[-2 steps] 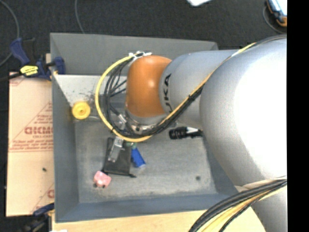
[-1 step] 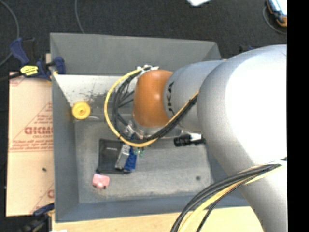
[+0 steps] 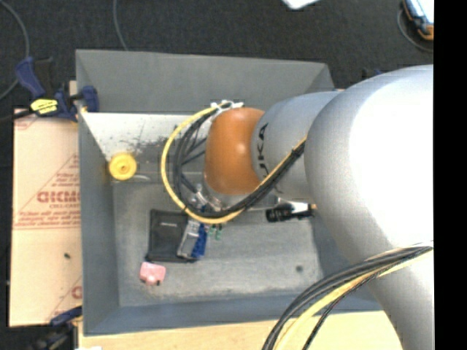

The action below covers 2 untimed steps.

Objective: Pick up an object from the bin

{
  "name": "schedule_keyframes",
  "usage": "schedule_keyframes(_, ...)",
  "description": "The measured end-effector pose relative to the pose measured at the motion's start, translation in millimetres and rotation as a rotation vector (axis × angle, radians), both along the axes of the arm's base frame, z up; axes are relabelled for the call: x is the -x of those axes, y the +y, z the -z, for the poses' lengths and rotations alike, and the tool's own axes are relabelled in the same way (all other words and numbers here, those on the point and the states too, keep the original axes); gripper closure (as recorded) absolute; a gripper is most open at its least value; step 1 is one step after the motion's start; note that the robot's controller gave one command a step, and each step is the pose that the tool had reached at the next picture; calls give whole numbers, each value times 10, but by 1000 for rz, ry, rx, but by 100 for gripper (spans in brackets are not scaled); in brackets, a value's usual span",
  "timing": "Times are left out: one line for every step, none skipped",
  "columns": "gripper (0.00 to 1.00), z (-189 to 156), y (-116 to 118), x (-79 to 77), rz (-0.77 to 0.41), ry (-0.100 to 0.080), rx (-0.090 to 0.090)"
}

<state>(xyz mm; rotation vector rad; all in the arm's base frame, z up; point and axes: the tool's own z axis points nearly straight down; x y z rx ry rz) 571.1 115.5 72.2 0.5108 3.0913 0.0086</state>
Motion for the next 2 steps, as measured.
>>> schedule_keyframes(100, 15, 105, 118, 105, 8, 1)
schedule_keyframes(100, 15, 105, 119, 104, 8, 1)
